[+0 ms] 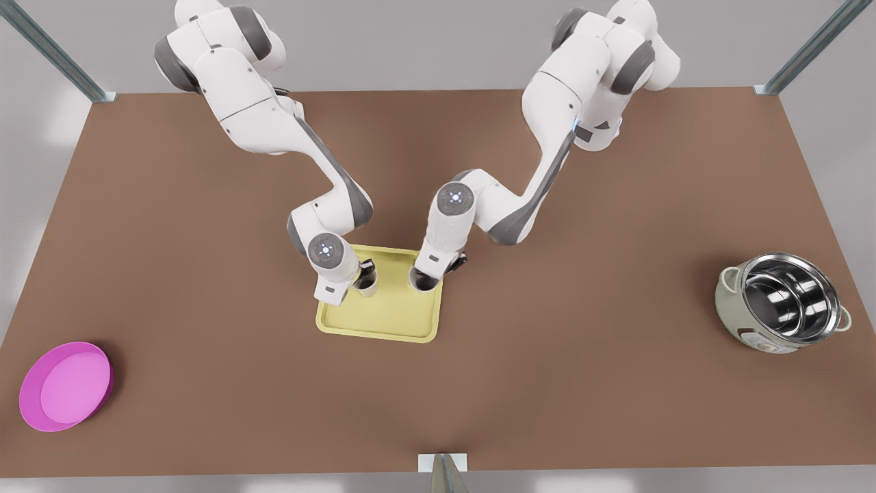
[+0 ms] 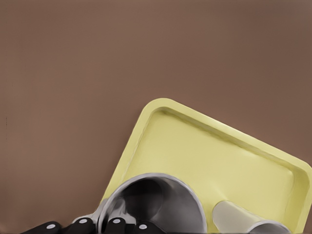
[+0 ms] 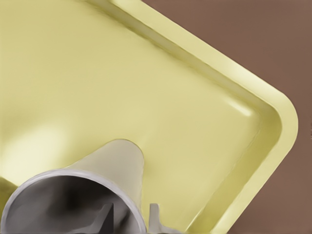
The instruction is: Use the left arm to pick up the white IKEA cup from the tray and place it on the middle-left position; use the right arm to pick up the white IKEA cup from the tray and place it on the middle-right position
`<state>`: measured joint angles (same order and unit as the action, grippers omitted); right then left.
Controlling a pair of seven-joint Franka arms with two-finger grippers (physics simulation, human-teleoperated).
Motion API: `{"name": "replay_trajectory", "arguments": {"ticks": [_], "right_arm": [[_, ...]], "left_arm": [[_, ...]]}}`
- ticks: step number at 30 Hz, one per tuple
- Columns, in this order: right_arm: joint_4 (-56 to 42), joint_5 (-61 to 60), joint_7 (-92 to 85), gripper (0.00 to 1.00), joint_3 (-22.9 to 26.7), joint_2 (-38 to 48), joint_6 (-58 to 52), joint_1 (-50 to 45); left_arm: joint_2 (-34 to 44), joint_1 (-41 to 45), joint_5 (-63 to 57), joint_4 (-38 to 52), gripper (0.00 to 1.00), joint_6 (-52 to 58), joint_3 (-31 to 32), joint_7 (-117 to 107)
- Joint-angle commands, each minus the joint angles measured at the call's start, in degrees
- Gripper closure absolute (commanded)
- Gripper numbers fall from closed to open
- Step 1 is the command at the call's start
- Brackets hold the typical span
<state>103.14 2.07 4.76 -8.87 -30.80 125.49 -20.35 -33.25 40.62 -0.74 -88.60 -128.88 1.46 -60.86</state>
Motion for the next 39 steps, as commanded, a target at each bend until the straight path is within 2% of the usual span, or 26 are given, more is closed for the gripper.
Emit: {"name": "replay_trajectory", "arguments": {"ticks": [1, 2, 3, 5, 9, 10, 16, 17, 18, 19, 23, 28, 29, 30, 31, 32, 33, 34, 39], "right_arm": [[-0.04, -0.13, -0.01, 0.63, -0.01, 0.12, -0.25, 0.04], [-0.04, -0.13, -0.01, 0.68, -0.01, 0.12, -0.25, 0.04], [-0.04, -0.13, 0.16, 0.71, -0.01, 0.21, -0.25, 0.04], [-0.22, -0.13, 0.08, 0.76, -0.01, 0.48, -1.48, 0.13], [-1.8, -0.05, -0.28, 0.78, 0.17, 3.28, -6.84, 1.27], [-1.98, -0.13, -0.28, 0.79, 0.17, 4.42, -7.98, 1.97], [-11.21, 0.04, -4.93, 0.81, 0.35, 7.24, -17.83, 11.55], [-12.08, 0.04, -7.65, 0.81, 0.43, 7.16, -17.74, 13.31], [-12.26, 0.04, -10.47, 0.81, 0.35, 6.8, -17.74, 15.25], [-12.44, 0.13, -13.37, 0.81, 0.43, 6.37, -17.74, 16.83], [-15.77, 0.04, -22.6, 0.81, 0.43, 3.38, -17.3, 22.63], [-22.81, -2.15, -35.78, 0.82, 0.35, -3.39, -16.86, 27.9], [-24.3, -2.42, -38.07, 0.82, 0.52, -4.79, -16.86, 28.52], [-26.32, -2.42, -40.97, 0.82, 0.61, -6.73, -16.6, 29.13], [-28.61, -2.42, -44.04, 0.82, 0.61, -9.28, -16.42, 30.1], [-28.78, -2.42, -46.15, 0.82, 0.52, -10.77, -14.31, 30.98], [-28.43, -2.42, -46.42, 0.82, 0.35, -11.57, -13.79, 31.51], [-27.82, -2.16, -46.68, 0.82, 0.26, -11.83, -10.62, 31.51], [-27.91, -1.19, -47.3, 0.82, 0.17, -13.94, -10.36, 31.24]], "left_arm": [[11.17, -4.31, 5.64, -14.3, 0.78, -3.13, -0.05, 12.66], [16.01, -7.3, 7.51, -20.63, 0.76, -4.17, -0.14, 19.18], [20.4, -8.53, 7.51, -30.37, 0.76, -12.42, -0.23, 21.65], [21.38, -10.03, 7.42, -34.45, 0.76, -14.9, -0.49, 26.04], [17.43, -10.91, 7.33, -35.77, 0.75, -19.73, -8.75, 37.56], [15.24, -11.26, 7.42, -35.77, 0.75, -23.24, -8.93, 37.83], [11.98, -12.4, 7.51, -35.77, 0.74, -28.26, -8.84, 38.62], [11.98, -12.4, 7.51, -35.68, 0.7, -28.26, -8.84, 38.62], [11.98, -12.58, 7.51, -35.6, 0.19, -28.26, -8.93, 38.8], [11.98, -12.58, 7.42, -35.51, 0.0, -28.26, -8.93, 38.8], [13.12, -12.67, 7.16, -35.33, 0.0, -26.6, -9.1, 40.2], [23.31, -12.75, 6.72, -32.96, 0.0, -4.72, -9.89, 46.27], [24.37, -12.75, 6.8, -28.22, 0.0, 2.66, -12.35, 48.73], [24.55, -12.75, 6.81, -17.95, 0.0, 15.57, -15.52, 49.26], [24.37, -12.84, 7.15, -10.29, 0.0, 20.95, -19.29, 53.98], [24.81, -12.84, 7.33, -8.35, 0.0, 23.06, -23.95, 62.96], [27.88, -12.93, 7.51, -10.97, 0.0, 24.47, -25.36, 62.97], [30.17, -12.93, 7.51, -13.54, 0.0, 24.12, -25.54, 63.06], [27.18, -13.46, 7.33, -9.32, 0.0, 24.38, -25.54, 62.79]]}}
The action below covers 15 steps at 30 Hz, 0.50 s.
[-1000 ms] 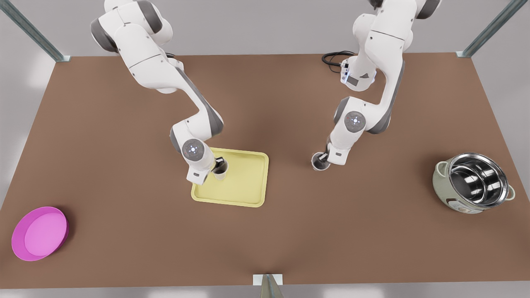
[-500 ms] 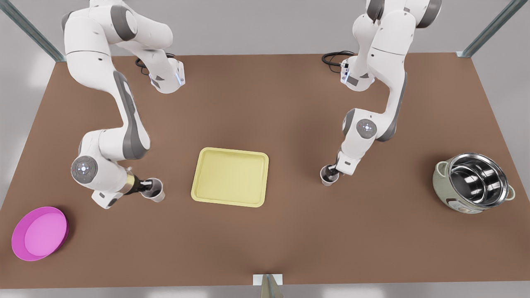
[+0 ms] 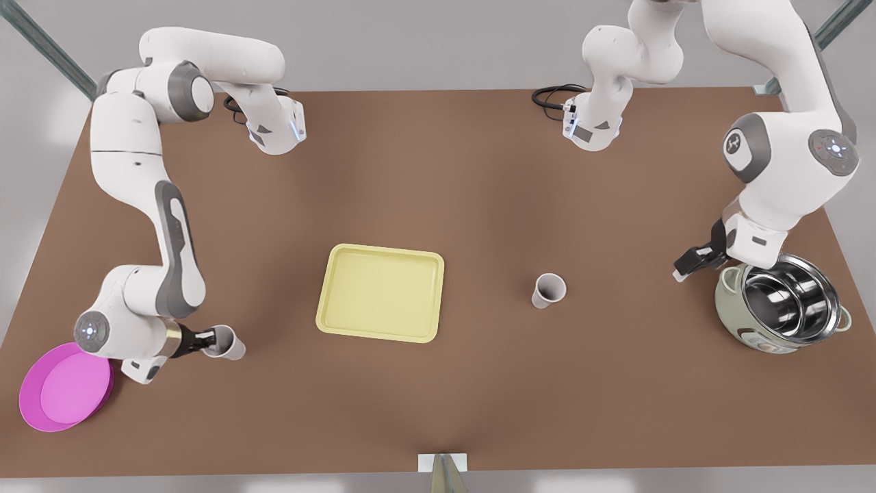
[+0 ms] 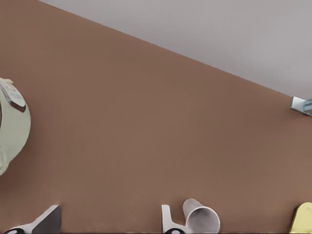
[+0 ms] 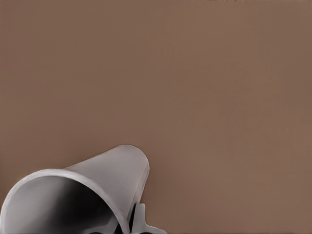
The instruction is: Use the left arm to pick up the white IKEA cup from the tray and place it on the middle-left position; use the right arm to pick up the white IKEA cup from the tray and place it on the middle-right position
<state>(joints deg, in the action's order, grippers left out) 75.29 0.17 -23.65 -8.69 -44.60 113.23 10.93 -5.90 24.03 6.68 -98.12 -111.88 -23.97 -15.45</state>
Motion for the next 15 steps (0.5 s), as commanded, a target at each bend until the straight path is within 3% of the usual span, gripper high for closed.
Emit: {"name": "replay_trajectory", "arguments": {"ticks": [1, 5, 7, 10, 12, 14, 15], "right_arm": [[-0.05, 1.42, -18.88, 0.82, -0.1, -0.22, 1.91, -0.04], [-0.05, 2.2, -18.8, 0.82, -0.1, -2.16, 3.93, -0.12], [-0.14, 2.21, -18.88, 0.81, -0.01, -2.25, 4.02, -0.12], [-0.14, 2.12, -18.8, 0.57, -0.01, -2.25, 4.02, -0.12], [-0.32, 2.03, -18.62, 0.47, -0.01, -2.16, 3.93, -0.12], [-0.49, 2.03, -18.27, 0.41, -0.01, -2.07, 3.93, -0.12], [-0.58, 2.03, -18.45, 0.41, -0.1, -0.49, 3.06, -0.12]], "left_arm": [[-0.69, 3.21, -0.09, 1.0, 0.0, 7.55, -0.03, 17.74], [-1.22, 5.41, -0.79, 1.44, 0.0, 8.34, 3.49, 18.35], [-10.53, 2.96, 1.04, 16.98, 0.0, 18.62, 3.67, 24.06], [-10.54, 2.25, 1.32, 16.47, 0.0, 18.45, 3.67, 21.87], [-10.62, 1.19, 1.49, 16.47, 0.0, 18.28, 2.08, 20.73], [-9.4, -18.57, 1.05, 16.03, 0.0, 18.01, 23.42, 17.48], [-8.6, -21.31, -3.07, 14.27, 0.0, 15.99, 26.96, 17.12]]}}
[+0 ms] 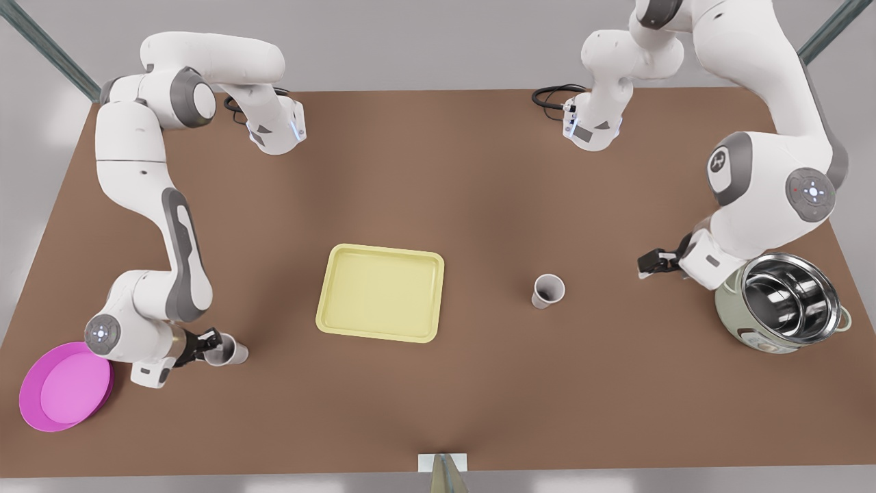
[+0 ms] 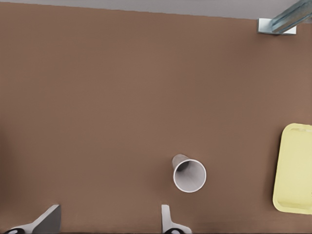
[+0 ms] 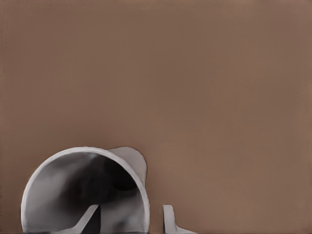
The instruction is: Use the left arm to pick up the white IKEA cup from the tray and place it on the middle-left position; use the right arm to pick up the white IKEA cup from the tray and place it on the middle-right position
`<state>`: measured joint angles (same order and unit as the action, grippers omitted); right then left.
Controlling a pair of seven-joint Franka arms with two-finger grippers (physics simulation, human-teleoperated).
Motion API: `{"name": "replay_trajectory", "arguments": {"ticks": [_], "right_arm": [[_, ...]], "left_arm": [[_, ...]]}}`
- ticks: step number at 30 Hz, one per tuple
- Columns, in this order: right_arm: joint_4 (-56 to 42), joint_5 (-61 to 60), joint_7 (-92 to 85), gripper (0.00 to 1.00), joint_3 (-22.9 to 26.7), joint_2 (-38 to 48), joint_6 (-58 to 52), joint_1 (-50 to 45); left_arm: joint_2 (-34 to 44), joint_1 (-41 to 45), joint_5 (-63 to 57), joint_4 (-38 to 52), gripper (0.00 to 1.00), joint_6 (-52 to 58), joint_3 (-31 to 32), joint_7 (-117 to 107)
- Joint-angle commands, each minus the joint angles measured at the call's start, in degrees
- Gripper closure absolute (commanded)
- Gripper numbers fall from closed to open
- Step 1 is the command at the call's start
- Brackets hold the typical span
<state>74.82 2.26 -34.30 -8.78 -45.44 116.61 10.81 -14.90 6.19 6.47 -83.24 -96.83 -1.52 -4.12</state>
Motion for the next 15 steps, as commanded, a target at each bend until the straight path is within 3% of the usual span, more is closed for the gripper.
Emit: {"name": "replay_trajectory", "arguments": {"ticks": [1, 3, 7, 15], "right_arm": [[-0.12, -0.06, -7.8, 0.41, -0.18, 3.16, -1.82, -0.08], [-0.12, -0.06, -3.85, 0.38, -0.53, 13.35, -16.75, -2.28], [-0.2, -0.06, 9.08, 0.34, -1.15, 23.29, -30.21, -2.46], [-0.38, -0.24, 17.78, 0.22, -1.59, 25.05, -32.32, -2.54]], "left_arm": [[0.57, -3.73, -2.95, -0.69, 0.0, 1.03, 4.07, 6.23], [0.49, -4.08, -4.27, -0.43, 0.0, 1.11, 3.81, 5.88], [-0.92, -4.35, -3.48, 1.33, 0.0, 0.06, 3.72, 6.49], [-0.92, -4.96, -3.57, 1.15, 0.0, 0.24, 3.81, 6.75]]}}
